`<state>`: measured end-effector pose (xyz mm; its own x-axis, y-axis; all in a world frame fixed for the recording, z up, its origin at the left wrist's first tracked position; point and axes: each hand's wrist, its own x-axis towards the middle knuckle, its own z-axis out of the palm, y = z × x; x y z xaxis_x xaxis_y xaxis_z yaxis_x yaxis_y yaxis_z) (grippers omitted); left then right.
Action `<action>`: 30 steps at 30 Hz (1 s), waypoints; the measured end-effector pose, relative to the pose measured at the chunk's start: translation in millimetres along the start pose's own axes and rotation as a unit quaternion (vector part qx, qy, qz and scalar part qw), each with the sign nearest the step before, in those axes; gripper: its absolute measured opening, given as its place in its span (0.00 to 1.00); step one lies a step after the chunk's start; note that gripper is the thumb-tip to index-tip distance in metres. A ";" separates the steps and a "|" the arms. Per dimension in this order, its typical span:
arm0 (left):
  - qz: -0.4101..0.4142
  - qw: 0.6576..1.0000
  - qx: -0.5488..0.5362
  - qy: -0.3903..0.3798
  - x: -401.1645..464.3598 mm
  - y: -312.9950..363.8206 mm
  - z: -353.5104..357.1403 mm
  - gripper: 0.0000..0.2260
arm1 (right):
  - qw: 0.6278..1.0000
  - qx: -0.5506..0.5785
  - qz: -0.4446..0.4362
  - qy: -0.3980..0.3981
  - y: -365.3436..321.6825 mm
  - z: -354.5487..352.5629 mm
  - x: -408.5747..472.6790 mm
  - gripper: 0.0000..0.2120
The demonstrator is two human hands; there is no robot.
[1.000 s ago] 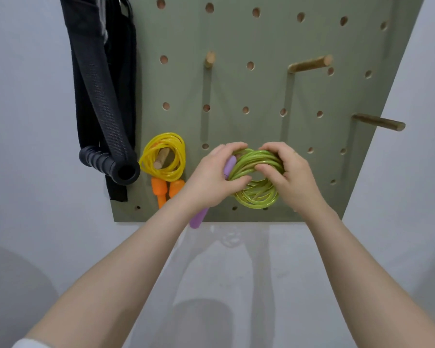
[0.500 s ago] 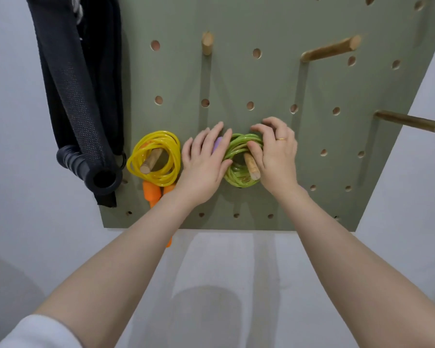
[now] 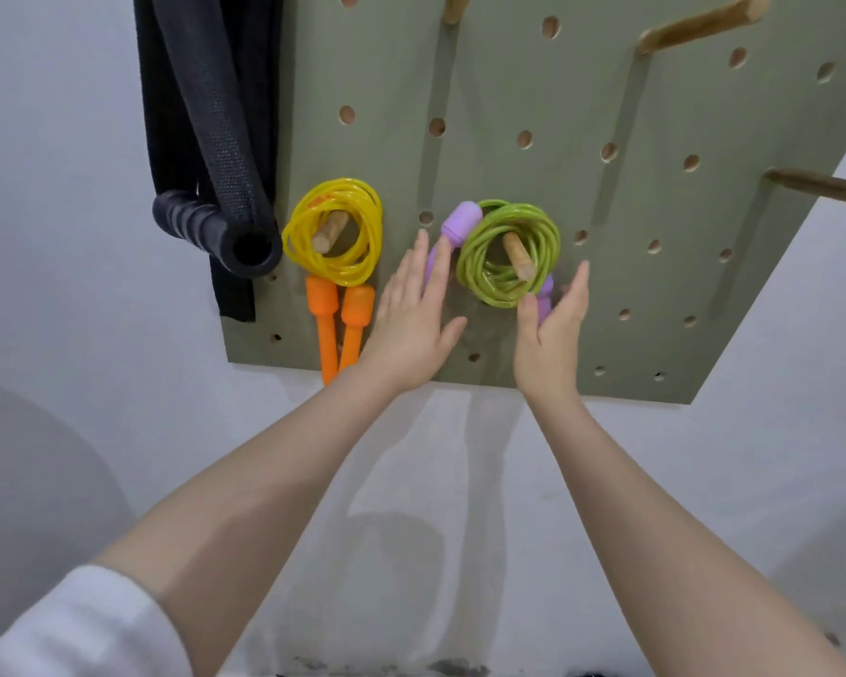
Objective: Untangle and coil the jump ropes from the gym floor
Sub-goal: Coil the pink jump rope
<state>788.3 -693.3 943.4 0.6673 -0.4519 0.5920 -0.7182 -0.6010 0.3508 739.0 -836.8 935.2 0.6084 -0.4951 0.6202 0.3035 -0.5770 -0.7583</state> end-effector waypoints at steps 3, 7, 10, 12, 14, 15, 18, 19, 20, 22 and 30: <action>-0.019 1.000 0.019 0.015 -33.7 -15.2 -8.1 0.36 | 0.997 -0.058 -0.021 0.057 4.6 -9.4 -33.2 0.33; 0.004 1.000 0.001 0.011 -78.8 -25.1 -18.6 0.34 | 0.985 -0.120 -0.122 0.035 1.4 -1.0 -81.9 0.23; -0.012 1.000 -0.023 -0.017 -124.6 -38.9 -12.2 0.32 | 0.980 -0.136 -0.124 -0.076 8.5 18.5 -125.8 0.19; -0.061 0.996 -0.023 -0.056 -156.8 -52.7 -6.8 0.31 | 0.974 -0.143 -0.098 -0.149 16.0 33.3 -155.0 0.17; -0.098 0.991 -0.033 -0.085 -186.1 -72.6 -2.5 0.26 | 0.962 -0.146 -0.051 -0.226 26.4 49.9 -176.8 0.15; -0.111 0.988 -0.041 -0.099 -200.8 -83.1 -0.8 0.22 | 0.954 -0.146 -0.042 -0.259 31.9 59.7 -187.4 0.14; -0.184 0.968 -0.060 -0.162 -256.0 -117.3 13.9 0.15 | 0.915 -0.147 -0.024 -0.374 50.8 91.6 -229.4 0.13; -0.214 0.958 -0.063 -0.180 -277.2 -126.9 21.8 0.13 | 0.896 -0.153 -0.013 -0.416 59.2 101.8 -247.6 0.12; -0.240 0.949 -0.064 -0.193 -299.5 -136.6 32.3 0.13 | 0.877 -0.157 -0.003 -0.454 70.0 111.5 -267.6 0.12; -0.288 0.926 -0.064 -0.234 -344.0 -156.4 58.9 0.12 | 0.837 -0.164 0.012 -0.522 97.9 128.3 -312.6 0.11; -0.383 0.860 -0.085 -0.325 -539.3 -256.5 225.7 0.14 | 0.705 -0.220 0.041 -0.673 284.7 175.0 -516.2 0.14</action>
<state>657.1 -444.2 370.4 0.8872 -0.2724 -0.3724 -0.0001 -0.8072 0.5902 639.6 -631.7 364.0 0.8453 0.3549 -0.3994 0.1494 -0.8747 -0.4610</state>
